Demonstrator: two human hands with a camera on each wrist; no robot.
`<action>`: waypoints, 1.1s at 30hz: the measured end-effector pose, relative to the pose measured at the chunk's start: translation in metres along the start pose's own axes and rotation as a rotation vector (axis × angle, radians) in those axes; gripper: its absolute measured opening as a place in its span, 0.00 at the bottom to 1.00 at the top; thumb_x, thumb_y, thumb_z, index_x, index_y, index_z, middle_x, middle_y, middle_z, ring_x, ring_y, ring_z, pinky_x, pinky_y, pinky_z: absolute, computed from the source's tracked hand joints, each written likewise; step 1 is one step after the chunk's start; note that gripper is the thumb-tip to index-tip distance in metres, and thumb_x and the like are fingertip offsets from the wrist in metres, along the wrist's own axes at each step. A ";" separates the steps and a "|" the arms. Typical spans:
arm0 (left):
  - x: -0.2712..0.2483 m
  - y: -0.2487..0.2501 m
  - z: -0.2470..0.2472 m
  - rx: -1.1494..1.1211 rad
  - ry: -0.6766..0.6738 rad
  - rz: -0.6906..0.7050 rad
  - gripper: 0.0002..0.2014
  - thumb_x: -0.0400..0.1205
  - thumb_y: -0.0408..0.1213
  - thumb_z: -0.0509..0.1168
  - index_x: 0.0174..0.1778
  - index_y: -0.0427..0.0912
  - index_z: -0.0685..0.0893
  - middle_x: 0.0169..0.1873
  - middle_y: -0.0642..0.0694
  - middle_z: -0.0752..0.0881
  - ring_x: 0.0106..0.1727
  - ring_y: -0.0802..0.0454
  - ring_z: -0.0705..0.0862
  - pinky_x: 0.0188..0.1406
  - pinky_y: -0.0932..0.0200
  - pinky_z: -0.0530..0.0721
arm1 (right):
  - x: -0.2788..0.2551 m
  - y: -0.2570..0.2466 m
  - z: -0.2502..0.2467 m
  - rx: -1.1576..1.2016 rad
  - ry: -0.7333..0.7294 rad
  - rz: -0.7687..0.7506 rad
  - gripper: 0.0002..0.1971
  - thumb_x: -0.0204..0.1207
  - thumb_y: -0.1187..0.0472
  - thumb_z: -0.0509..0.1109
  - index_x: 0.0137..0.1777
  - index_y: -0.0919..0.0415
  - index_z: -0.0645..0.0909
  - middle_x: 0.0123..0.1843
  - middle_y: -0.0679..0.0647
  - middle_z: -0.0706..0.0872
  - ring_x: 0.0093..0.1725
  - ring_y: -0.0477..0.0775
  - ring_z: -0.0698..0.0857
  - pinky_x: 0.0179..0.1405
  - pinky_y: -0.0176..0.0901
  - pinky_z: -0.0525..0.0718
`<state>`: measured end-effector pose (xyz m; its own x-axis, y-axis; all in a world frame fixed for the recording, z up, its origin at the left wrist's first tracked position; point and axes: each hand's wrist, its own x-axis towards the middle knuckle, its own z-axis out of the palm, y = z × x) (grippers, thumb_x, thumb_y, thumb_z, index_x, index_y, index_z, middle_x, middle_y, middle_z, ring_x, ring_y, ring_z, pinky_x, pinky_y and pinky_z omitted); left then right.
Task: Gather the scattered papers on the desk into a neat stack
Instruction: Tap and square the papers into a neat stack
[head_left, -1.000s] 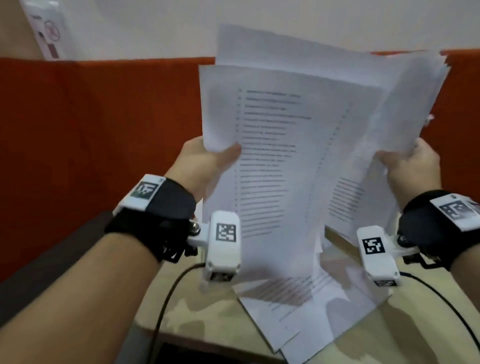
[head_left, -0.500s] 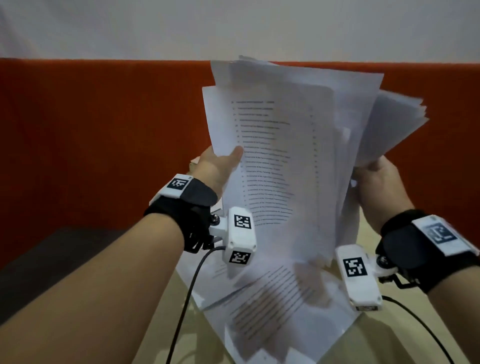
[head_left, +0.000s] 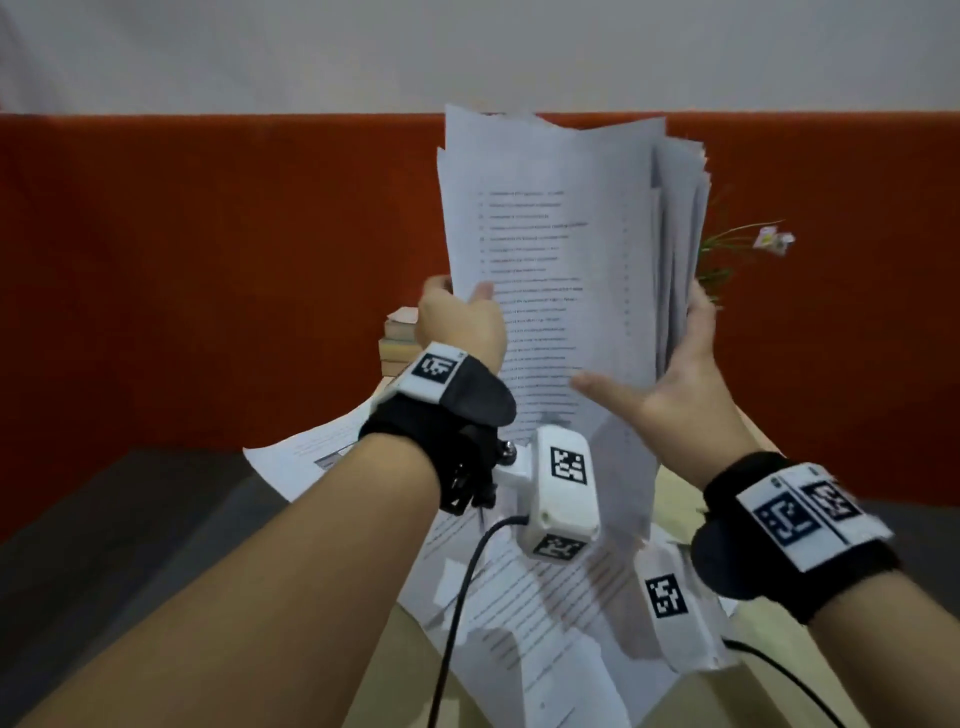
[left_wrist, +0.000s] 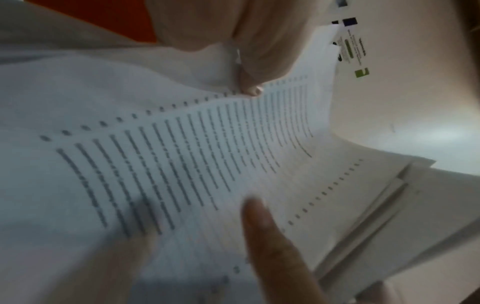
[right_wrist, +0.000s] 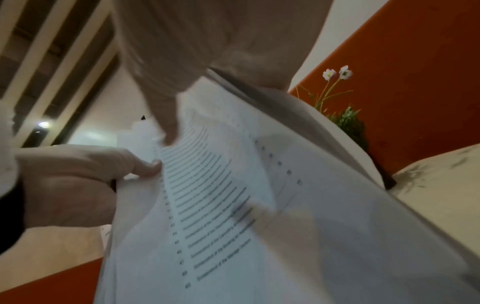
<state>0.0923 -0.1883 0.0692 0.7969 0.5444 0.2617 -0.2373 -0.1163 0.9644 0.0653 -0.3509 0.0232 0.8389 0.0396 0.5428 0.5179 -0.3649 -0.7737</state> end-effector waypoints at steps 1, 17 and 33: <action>-0.001 -0.003 0.000 -0.015 -0.032 0.017 0.14 0.83 0.34 0.65 0.65 0.36 0.82 0.59 0.40 0.88 0.55 0.45 0.86 0.48 0.62 0.77 | 0.002 0.001 -0.001 -0.013 0.084 -0.001 0.44 0.71 0.59 0.79 0.81 0.48 0.56 0.73 0.46 0.77 0.69 0.44 0.78 0.70 0.42 0.77; 0.002 0.008 -0.010 -0.192 -0.300 0.262 0.12 0.79 0.28 0.70 0.58 0.43 0.84 0.49 0.50 0.89 0.53 0.49 0.89 0.56 0.55 0.87 | 0.012 -0.002 -0.021 0.213 0.340 -0.088 0.08 0.72 0.63 0.76 0.44 0.48 0.86 0.43 0.41 0.89 0.44 0.44 0.90 0.44 0.43 0.88; -0.003 -0.011 -0.008 -0.167 -0.440 0.084 0.10 0.78 0.31 0.73 0.54 0.40 0.85 0.44 0.49 0.90 0.51 0.48 0.90 0.52 0.58 0.88 | 0.024 -0.004 -0.040 0.366 0.283 0.037 0.17 0.74 0.75 0.71 0.55 0.53 0.83 0.48 0.42 0.90 0.47 0.40 0.91 0.43 0.38 0.89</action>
<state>0.0881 -0.1821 0.0577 0.9221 0.1313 0.3639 -0.3683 0.0097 0.9297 0.0771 -0.3855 0.0524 0.8056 -0.2412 0.5412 0.5562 -0.0072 -0.8310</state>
